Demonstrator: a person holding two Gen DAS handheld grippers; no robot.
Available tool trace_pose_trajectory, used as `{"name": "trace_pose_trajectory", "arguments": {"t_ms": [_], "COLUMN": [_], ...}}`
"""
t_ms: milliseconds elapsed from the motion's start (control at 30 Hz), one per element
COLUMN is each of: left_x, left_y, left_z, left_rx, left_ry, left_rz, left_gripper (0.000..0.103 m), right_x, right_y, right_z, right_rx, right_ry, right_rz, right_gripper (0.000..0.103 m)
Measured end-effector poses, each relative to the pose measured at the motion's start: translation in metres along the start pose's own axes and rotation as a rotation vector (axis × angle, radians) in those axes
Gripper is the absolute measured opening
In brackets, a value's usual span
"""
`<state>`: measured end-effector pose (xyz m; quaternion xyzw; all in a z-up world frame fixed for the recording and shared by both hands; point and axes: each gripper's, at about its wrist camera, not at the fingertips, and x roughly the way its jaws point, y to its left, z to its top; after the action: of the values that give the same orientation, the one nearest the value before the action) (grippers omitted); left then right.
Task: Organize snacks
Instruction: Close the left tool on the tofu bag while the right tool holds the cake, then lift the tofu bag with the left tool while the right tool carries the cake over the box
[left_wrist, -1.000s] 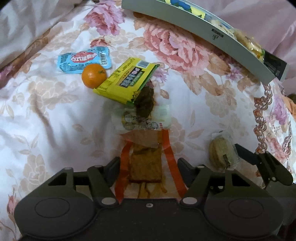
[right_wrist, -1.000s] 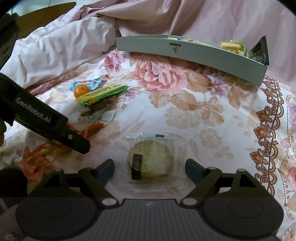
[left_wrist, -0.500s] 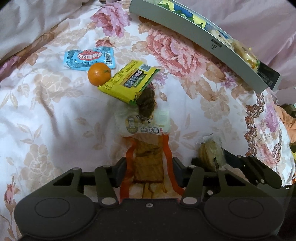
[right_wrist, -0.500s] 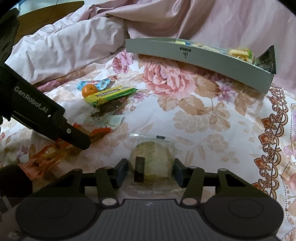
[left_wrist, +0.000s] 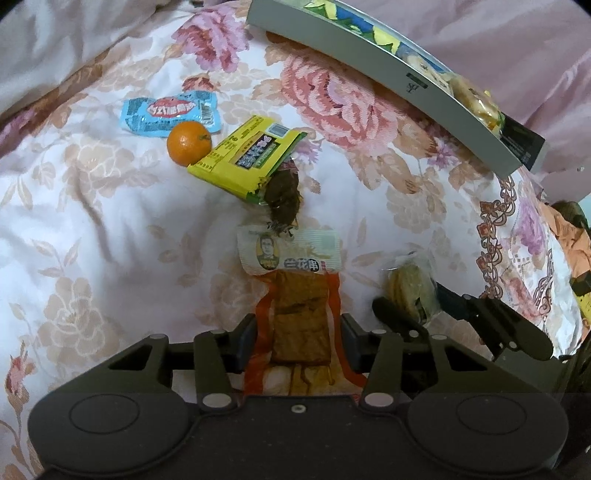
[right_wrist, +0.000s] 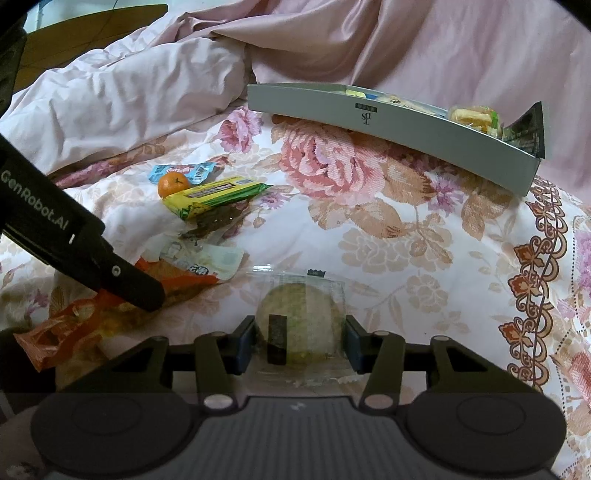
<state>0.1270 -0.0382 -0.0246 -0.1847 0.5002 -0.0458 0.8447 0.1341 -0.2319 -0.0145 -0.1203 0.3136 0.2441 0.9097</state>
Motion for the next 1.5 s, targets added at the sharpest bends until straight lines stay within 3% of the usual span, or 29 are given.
{"name": "trace_pose_trajectory", "arguments": {"t_ms": [233,367,467,700,833,1500], "left_x": [0.0,0.006,0.013,0.012,0.003,-0.026], "left_y": [-0.013,-0.013,-0.014,-0.017,-0.016,-0.021], "left_z": [-0.006,-0.005,-0.003,-0.001,-0.001,-0.013], "left_rx": [0.144,0.153,0.17,0.205,0.201,0.179], "left_ry": [-0.041,-0.01,0.003,-0.017,-0.05,-0.145], "left_rz": [0.041,0.028,0.045,0.065,0.051,-0.077], "left_gripper": [0.049,0.066,0.069,0.06,0.047,0.045], "right_x": [0.0,0.0,0.001,0.0,-0.001,-0.008], "right_y": [0.001,0.002,0.003,0.004,0.005,0.003], "right_z": [0.0,-0.001,-0.001,-0.001,-0.001,0.002], "right_rx": [-0.009,-0.017,-0.015,-0.035,-0.038,-0.044], "right_ry": [-0.003,-0.005,-0.007,-0.016,-0.021,-0.066], "right_rz": [-0.005,-0.01,-0.013,-0.024,-0.032,-0.082], "right_gripper": [0.054,0.054,0.054,0.053,0.053,0.054]}}
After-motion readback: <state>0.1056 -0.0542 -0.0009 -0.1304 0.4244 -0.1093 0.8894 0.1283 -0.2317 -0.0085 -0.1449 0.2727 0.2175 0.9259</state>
